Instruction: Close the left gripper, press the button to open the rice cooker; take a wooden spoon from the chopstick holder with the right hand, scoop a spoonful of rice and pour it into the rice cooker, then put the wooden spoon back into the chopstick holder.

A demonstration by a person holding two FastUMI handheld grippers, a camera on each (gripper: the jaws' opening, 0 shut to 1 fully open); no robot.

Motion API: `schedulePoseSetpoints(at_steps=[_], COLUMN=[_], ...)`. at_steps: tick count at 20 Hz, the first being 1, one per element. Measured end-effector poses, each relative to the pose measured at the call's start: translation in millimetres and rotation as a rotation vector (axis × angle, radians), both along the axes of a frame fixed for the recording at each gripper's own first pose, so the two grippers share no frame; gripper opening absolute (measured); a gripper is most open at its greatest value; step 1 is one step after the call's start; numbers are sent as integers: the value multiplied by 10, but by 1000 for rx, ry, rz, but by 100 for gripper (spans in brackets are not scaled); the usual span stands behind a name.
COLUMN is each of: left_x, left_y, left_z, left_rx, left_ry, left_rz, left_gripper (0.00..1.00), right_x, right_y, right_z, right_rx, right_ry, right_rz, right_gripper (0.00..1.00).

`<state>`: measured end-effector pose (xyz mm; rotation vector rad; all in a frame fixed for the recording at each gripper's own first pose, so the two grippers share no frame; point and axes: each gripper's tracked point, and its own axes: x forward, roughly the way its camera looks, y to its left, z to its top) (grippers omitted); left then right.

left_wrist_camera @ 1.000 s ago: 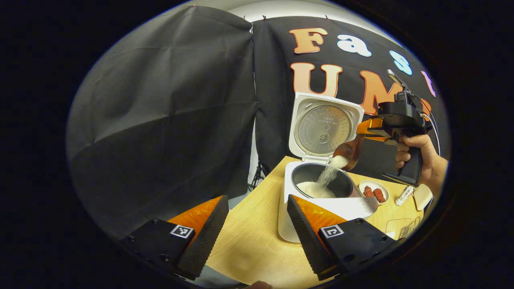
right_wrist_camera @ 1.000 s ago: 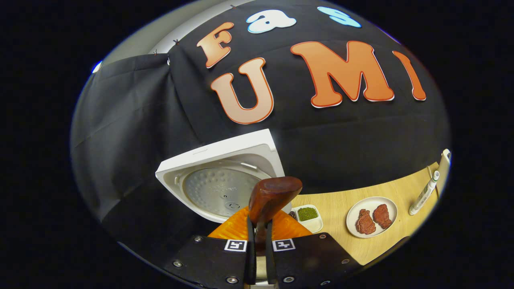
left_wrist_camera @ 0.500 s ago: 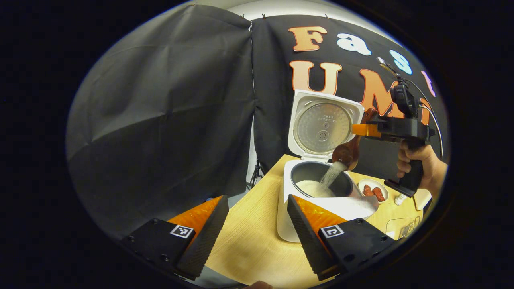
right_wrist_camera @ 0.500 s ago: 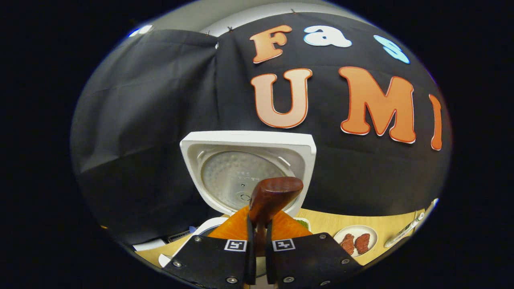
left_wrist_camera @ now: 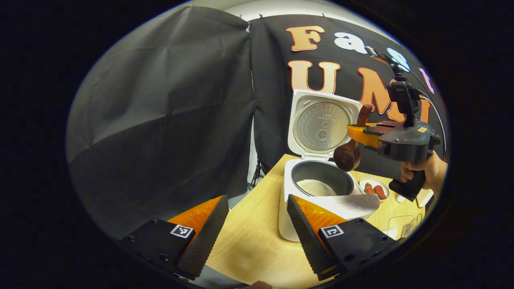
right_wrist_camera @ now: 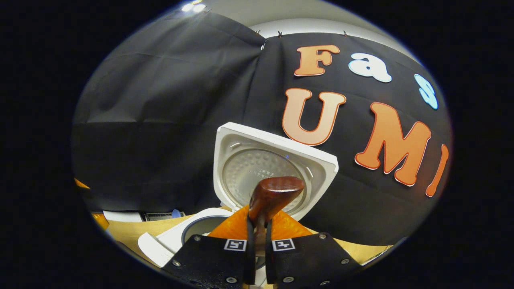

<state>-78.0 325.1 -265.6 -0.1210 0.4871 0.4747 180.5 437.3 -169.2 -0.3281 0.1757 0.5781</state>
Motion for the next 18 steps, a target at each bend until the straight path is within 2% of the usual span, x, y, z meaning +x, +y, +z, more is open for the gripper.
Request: schedulePoseSetpoints(at_steps=[3, 7, 11, 18], left_x=[1, 11, 62, 122], left_y=[-50, -233, -565, -1253], left_z=[61, 178, 364, 589], left_rx=[21, 15, 28, 49], left_ry=[-8, -33, -72, -99], left_rz=[-7, -11, -30, -87], left_gripper=[99, 99, 99, 99], right_x=[-32, -125, -258, -589], right_y=[-119, -481, -1017, -2193], right_z=[57, 159, 266, 238], right_rx=[56, 125, 167, 172], right_ry=[52, 124, 148, 175], right_rz=[-27, -63, -103, -207], right_gripper=[9, 9, 9, 9])
